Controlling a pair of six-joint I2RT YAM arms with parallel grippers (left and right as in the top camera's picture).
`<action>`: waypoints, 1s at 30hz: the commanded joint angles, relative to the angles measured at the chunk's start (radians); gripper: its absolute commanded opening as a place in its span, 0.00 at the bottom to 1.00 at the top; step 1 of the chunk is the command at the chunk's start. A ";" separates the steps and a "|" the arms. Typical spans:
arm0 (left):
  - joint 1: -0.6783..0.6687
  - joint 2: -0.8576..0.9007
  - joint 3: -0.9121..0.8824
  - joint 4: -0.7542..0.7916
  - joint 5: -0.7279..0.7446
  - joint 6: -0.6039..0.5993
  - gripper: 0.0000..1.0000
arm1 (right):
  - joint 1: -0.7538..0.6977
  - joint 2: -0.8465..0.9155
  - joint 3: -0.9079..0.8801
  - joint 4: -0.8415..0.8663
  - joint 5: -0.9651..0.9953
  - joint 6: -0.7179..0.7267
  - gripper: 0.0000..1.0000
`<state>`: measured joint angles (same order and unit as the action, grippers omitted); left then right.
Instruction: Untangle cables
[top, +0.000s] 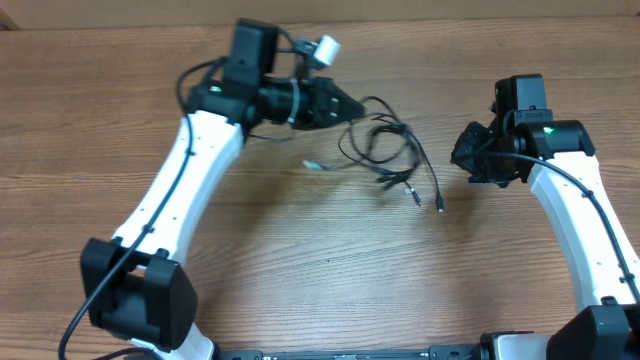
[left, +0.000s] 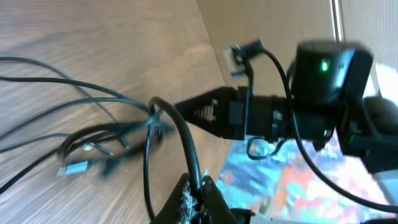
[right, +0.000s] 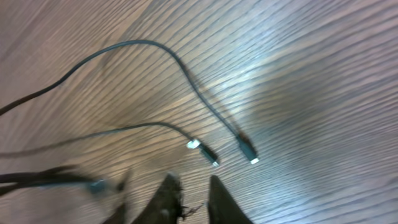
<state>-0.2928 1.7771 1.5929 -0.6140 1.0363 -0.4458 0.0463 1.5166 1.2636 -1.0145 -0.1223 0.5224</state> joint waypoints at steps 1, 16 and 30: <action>0.059 -0.075 0.040 -0.035 0.029 0.017 0.04 | -0.003 0.002 0.011 0.008 0.041 -0.016 0.06; 0.070 -0.085 0.040 -0.145 0.122 0.154 0.04 | 0.067 0.017 0.011 0.200 -0.633 -0.401 0.62; 0.071 -0.085 0.040 -0.154 0.166 0.173 0.04 | 0.242 0.160 0.011 0.369 -0.568 -0.310 0.54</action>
<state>-0.2161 1.7184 1.6043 -0.7643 1.1595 -0.3115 0.2752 1.6371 1.2636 -0.6846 -0.7357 0.1425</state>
